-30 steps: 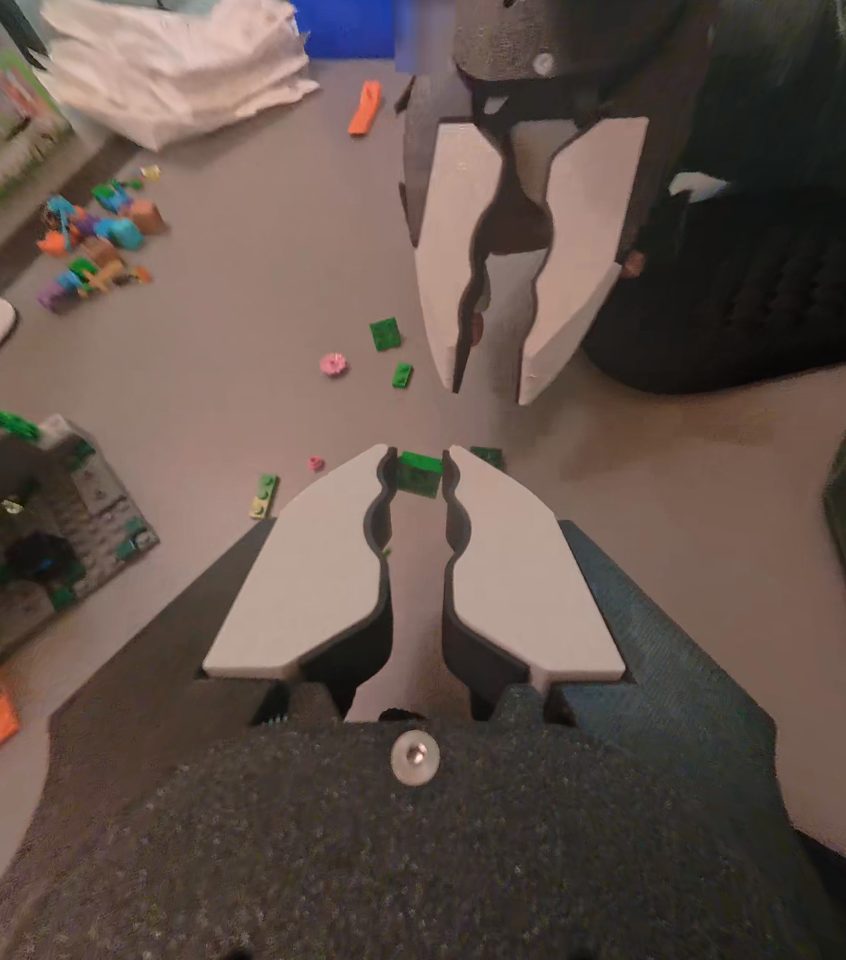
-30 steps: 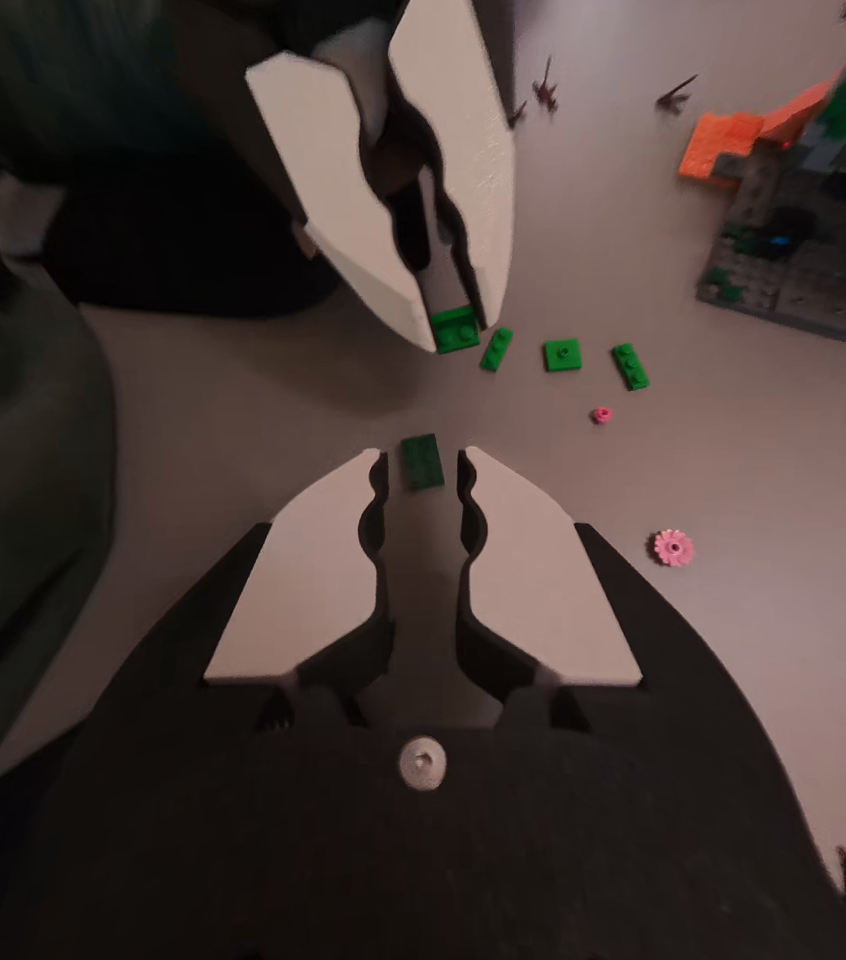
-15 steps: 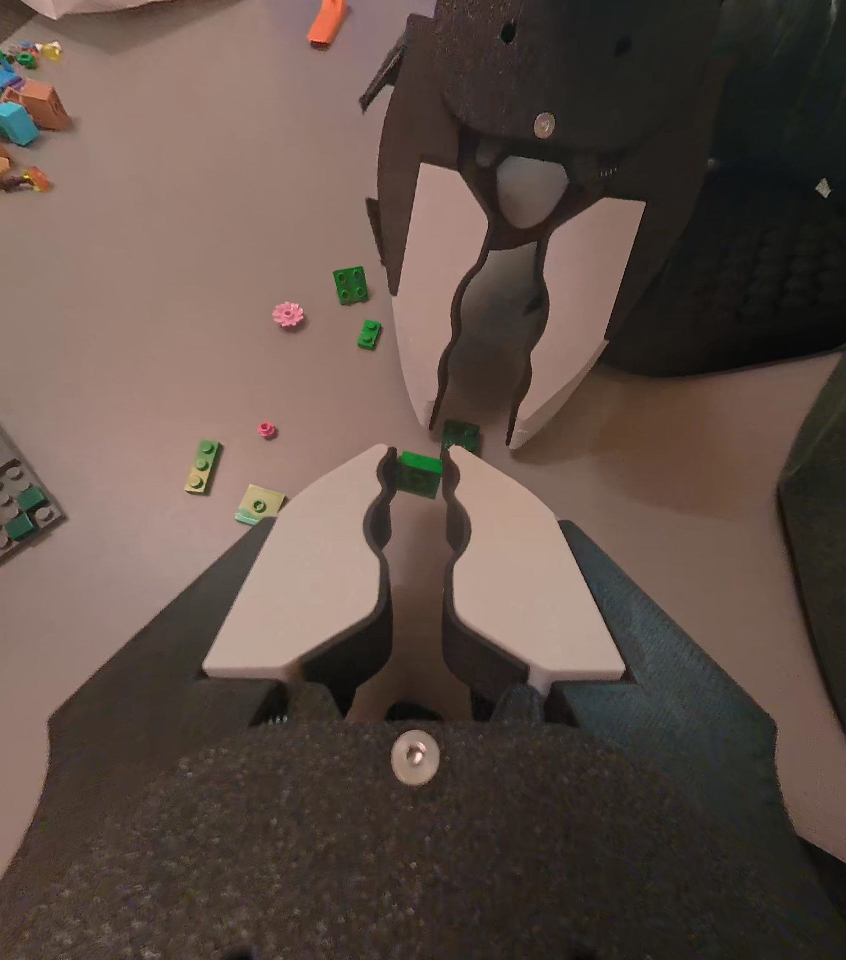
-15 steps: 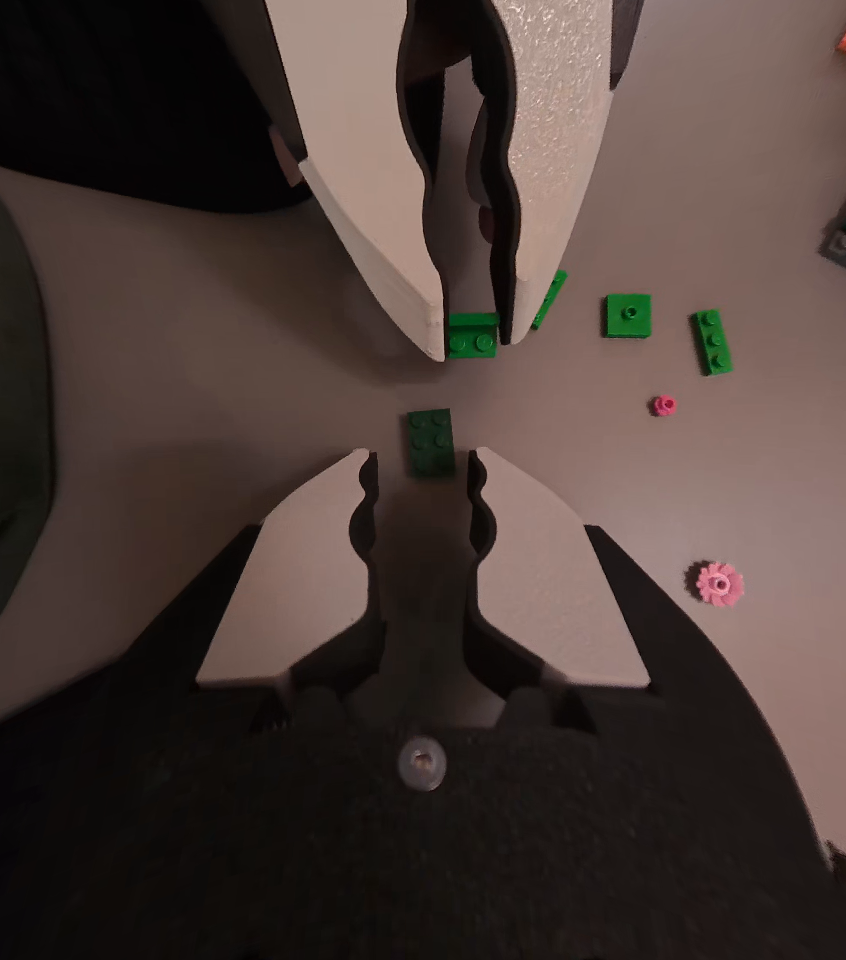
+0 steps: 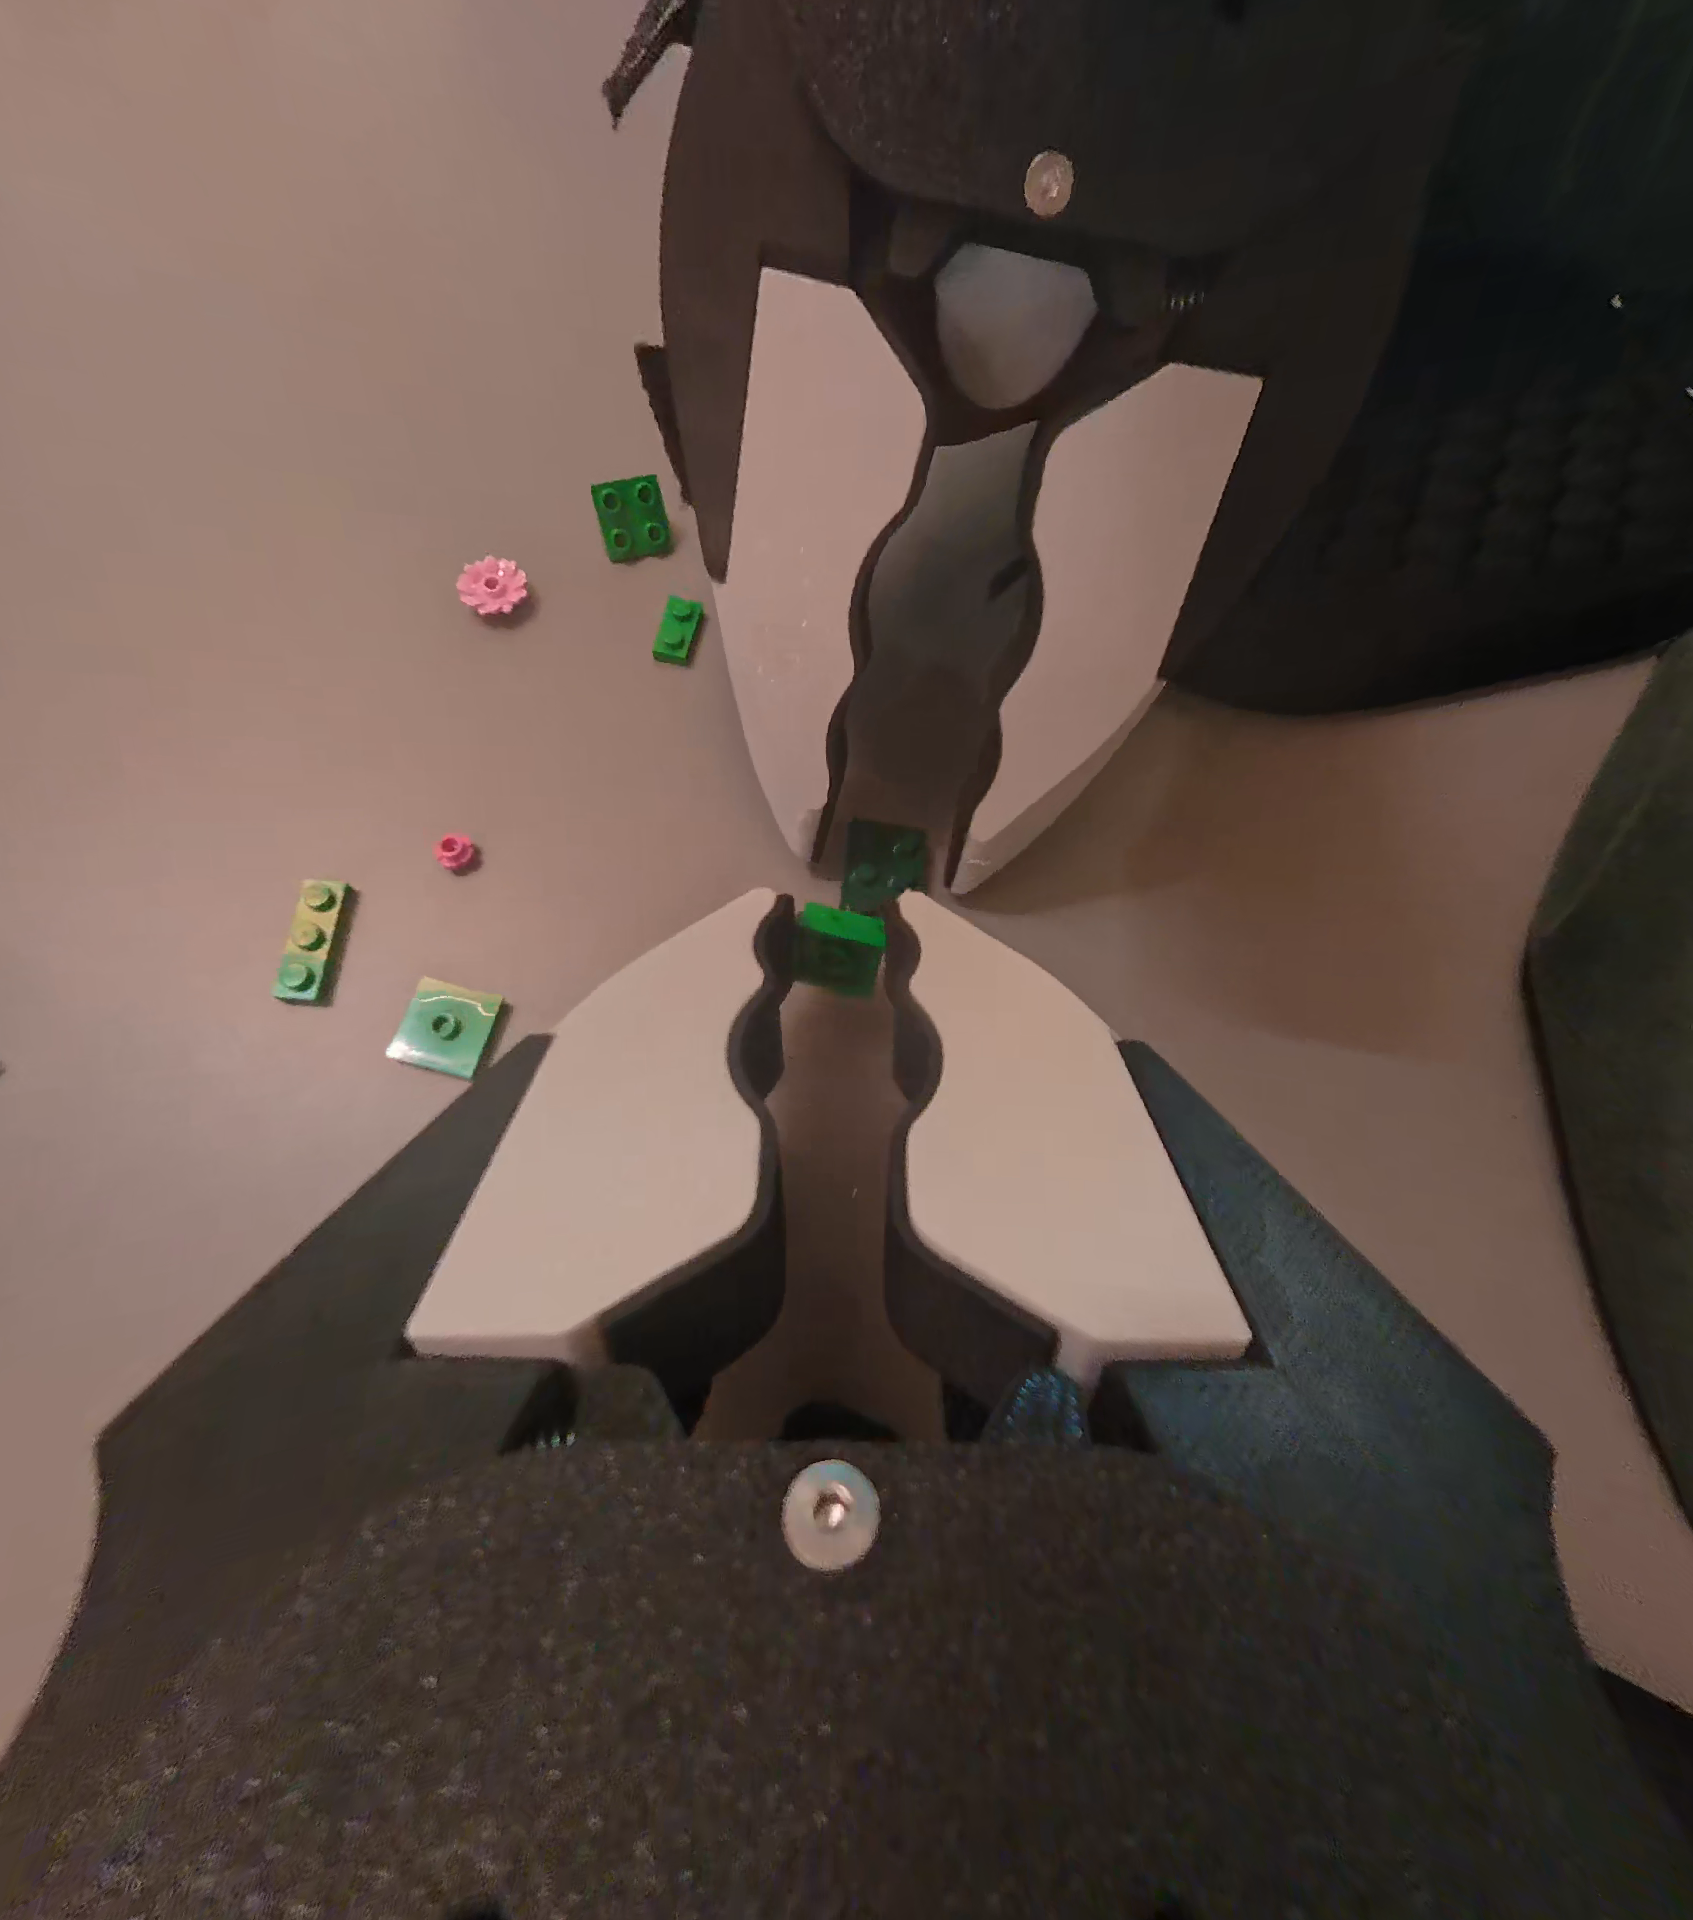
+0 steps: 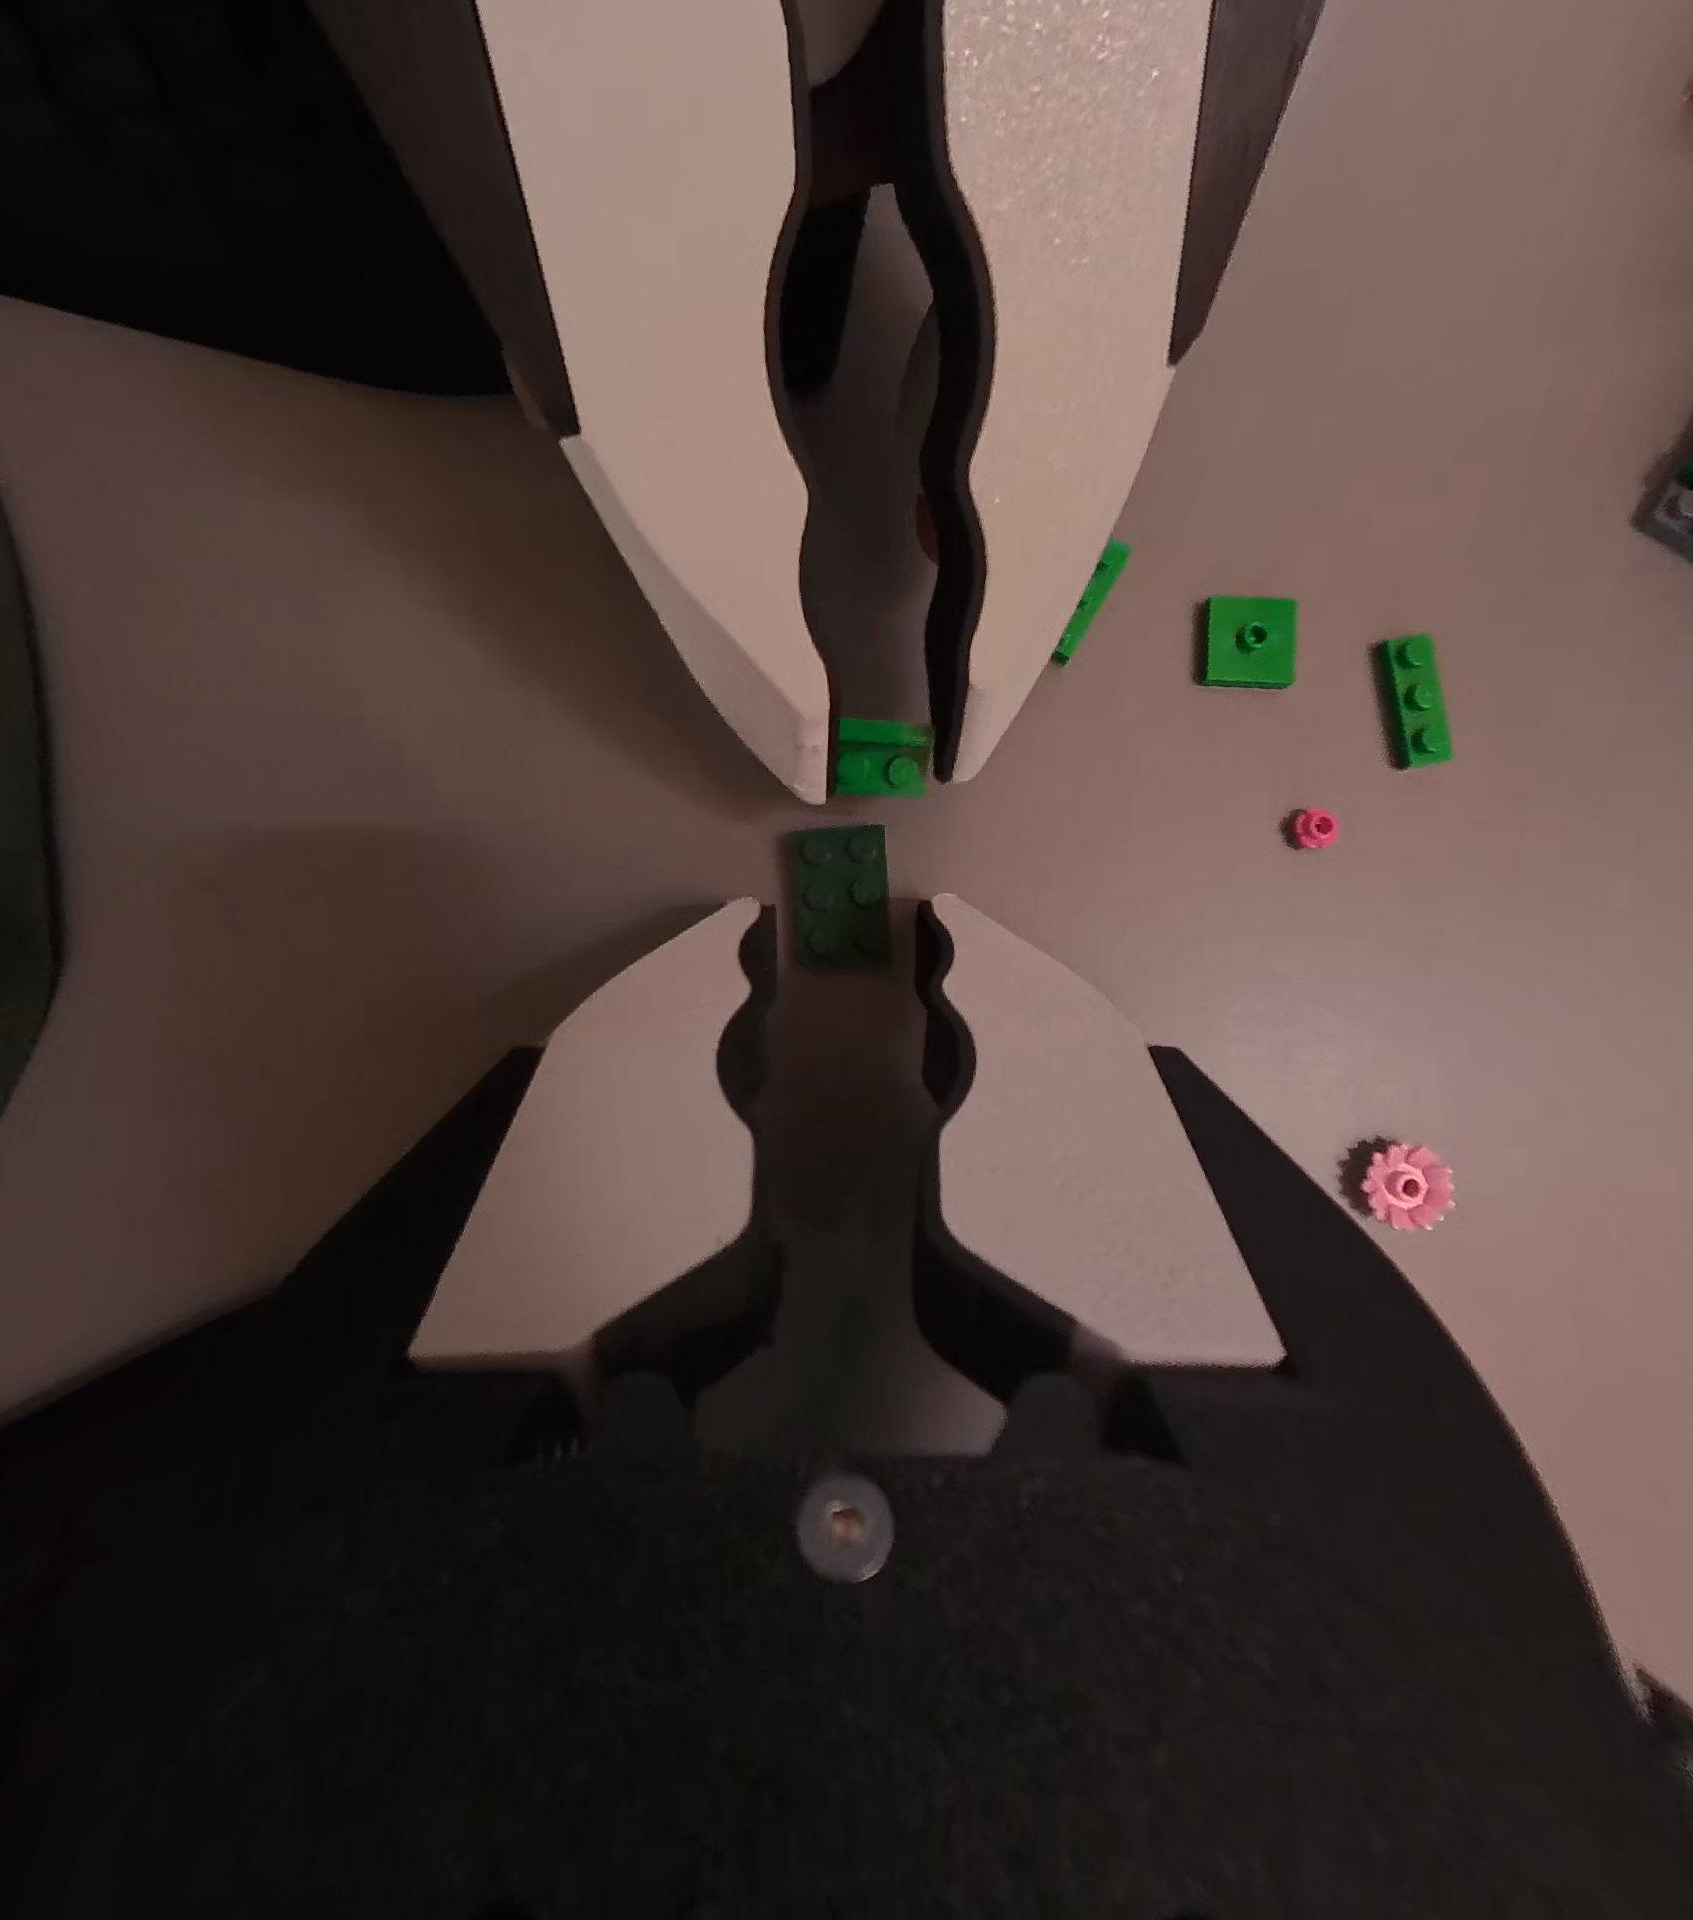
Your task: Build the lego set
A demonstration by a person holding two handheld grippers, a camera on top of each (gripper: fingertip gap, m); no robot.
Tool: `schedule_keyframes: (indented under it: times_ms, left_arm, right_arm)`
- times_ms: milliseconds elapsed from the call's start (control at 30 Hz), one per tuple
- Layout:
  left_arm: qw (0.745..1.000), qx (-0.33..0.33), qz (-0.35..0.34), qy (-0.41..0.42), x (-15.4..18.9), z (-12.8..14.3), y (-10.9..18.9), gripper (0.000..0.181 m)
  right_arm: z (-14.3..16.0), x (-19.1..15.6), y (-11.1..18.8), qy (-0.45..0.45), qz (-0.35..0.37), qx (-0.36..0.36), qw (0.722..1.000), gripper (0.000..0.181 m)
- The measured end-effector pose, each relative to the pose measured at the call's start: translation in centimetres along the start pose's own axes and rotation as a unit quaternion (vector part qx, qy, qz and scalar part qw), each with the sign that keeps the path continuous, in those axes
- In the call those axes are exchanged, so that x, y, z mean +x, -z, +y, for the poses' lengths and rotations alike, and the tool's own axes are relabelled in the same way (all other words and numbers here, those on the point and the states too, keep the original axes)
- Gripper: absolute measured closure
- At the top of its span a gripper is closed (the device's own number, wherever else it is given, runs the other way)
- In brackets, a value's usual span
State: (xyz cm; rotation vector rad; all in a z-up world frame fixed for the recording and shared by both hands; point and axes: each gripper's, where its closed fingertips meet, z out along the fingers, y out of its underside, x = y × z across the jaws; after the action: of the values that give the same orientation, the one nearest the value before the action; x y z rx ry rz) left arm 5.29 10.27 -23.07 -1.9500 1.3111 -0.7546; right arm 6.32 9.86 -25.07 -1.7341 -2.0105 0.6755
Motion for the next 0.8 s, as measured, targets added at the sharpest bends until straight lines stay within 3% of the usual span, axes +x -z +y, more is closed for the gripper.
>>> schedule_keyframes:
  times_ms: [100, 800]
  left_arm:
    - [1.0, 0.002, 0.015, 0.011, 0.4, -0.4, -0.3, 0.165]
    - [0.998, -0.032, 0.047, 0.035, 0.6, 0.6, -1.3, 0.158]
  right_arm:
    - [0.1, 0.1, 0.0, 0.003, 0.006, -0.003, 1.0, 0.165]
    - [-0.3, 0.2, 0.3, -0.04, 0.002, 0.037, 0.998, 0.166]
